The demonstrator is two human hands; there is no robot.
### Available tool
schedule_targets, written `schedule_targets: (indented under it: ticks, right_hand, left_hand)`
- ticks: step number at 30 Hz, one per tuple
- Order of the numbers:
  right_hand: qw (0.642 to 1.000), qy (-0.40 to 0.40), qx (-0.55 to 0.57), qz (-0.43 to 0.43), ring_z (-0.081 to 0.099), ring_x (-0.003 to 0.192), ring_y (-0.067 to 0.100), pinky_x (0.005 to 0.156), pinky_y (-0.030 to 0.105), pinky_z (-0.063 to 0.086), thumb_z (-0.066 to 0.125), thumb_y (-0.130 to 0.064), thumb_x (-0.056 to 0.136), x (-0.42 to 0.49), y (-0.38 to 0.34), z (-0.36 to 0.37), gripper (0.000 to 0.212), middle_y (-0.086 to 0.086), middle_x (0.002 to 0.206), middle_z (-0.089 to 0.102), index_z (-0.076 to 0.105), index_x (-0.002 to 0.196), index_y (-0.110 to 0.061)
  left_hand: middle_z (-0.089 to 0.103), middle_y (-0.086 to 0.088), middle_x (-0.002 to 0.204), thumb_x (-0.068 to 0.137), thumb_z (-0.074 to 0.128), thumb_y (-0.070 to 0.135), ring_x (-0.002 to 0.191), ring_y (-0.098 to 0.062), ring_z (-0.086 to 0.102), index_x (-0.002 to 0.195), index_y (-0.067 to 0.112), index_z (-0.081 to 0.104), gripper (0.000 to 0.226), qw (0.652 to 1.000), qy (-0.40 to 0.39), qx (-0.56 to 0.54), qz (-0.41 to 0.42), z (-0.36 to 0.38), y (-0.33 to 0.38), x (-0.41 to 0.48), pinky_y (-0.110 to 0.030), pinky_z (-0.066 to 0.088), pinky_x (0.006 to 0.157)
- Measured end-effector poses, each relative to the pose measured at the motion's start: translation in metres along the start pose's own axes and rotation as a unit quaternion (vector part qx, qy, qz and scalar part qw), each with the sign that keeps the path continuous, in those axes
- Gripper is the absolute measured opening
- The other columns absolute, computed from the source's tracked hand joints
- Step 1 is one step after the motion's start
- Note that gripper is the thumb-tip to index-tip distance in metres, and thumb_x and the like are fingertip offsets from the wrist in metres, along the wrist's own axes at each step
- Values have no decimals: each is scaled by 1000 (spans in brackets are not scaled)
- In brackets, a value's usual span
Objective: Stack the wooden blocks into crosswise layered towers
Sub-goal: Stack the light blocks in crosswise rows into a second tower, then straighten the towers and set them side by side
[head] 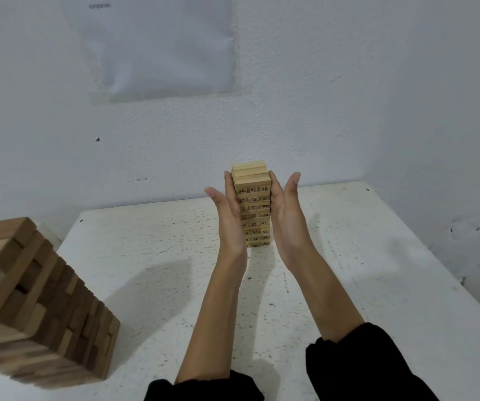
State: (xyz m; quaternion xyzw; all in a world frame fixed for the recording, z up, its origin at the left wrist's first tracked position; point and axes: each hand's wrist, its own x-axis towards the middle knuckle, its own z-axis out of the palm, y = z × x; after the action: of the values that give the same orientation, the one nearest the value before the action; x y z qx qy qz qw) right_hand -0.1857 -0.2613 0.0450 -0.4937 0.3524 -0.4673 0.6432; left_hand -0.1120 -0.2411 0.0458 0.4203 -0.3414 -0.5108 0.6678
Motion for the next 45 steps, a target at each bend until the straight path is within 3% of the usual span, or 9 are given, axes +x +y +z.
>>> schedule_targets:
  ticks: [9,14,21,27,31,35,37,40,45]
  right_hand:
    - [1000,1,-6,-6,35,133,8,111,37,25,11,-75,70,-2,0,1,87,-9,147,37,22,147,-37]
    - [997,63,-15,-37,28,131,-1,103,23,19,4,-54,95,-3,0,-2,59,-13,150,28,24,146,-33]
    - [991,129,-28,39,31,138,15,116,35,20,9,-52,96,-14,42,-23,65,5,151,32,30,145,-15]
    - [995,68,-70,17,48,112,-3,114,32,22,9,-62,86,-31,47,-9,53,-22,109,58,53,106,-40]
    - [992,52,-113,17,41,128,6,114,33,25,18,-66,84,-31,53,-9,60,-9,134,51,51,125,-36]
    - [984,118,-135,16,37,131,11,104,24,29,42,-29,99,-41,55,-15,49,-5,143,38,31,146,-19]
    - [971,155,-178,-24,45,120,11,96,21,35,47,-15,97,-50,58,-16,43,-2,132,46,39,139,-19]
    - [946,172,-266,-67,46,113,14,96,27,41,51,-6,92,-64,64,-19,40,-2,117,47,47,131,-16]
    - [897,143,-405,-101,43,106,15,88,19,30,58,-6,87,-89,76,-24,45,3,116,55,48,131,-14]
  left_hand:
    - [23,4,155,91,-8,58,142,-13,22,148,39,16,65,1000,5,8,10,1,1,0,-32,20,107]
    - [24,15,152,88,-5,61,139,-4,19,148,35,22,71,998,40,34,23,-6,-1,-1,-29,16,105]
    - [27,3,155,94,-5,57,144,-13,19,147,22,29,72,992,93,63,-58,-37,-33,-6,-35,10,117]
    - [30,-2,153,83,-7,67,142,-15,24,150,16,20,88,995,34,62,-75,-33,-45,-20,-34,10,119]
    - [35,-3,151,72,-2,74,141,-15,27,150,16,23,100,992,23,105,-64,-29,-49,-23,-40,12,119]
    - [41,2,142,94,9,56,132,-13,38,140,17,39,68,990,80,112,-35,-29,-46,-32,-29,25,112]
    - [43,4,139,103,24,38,128,-11,40,135,20,44,41,975,116,191,-3,-32,-46,-39,-26,30,105]
    - [40,0,141,102,34,25,129,-12,37,139,16,40,38,931,94,348,64,-46,-52,-53,-20,28,101]
    - [42,-9,141,94,30,26,133,-20,32,132,11,49,45,773,20,612,163,-70,-67,-104,-36,28,114]
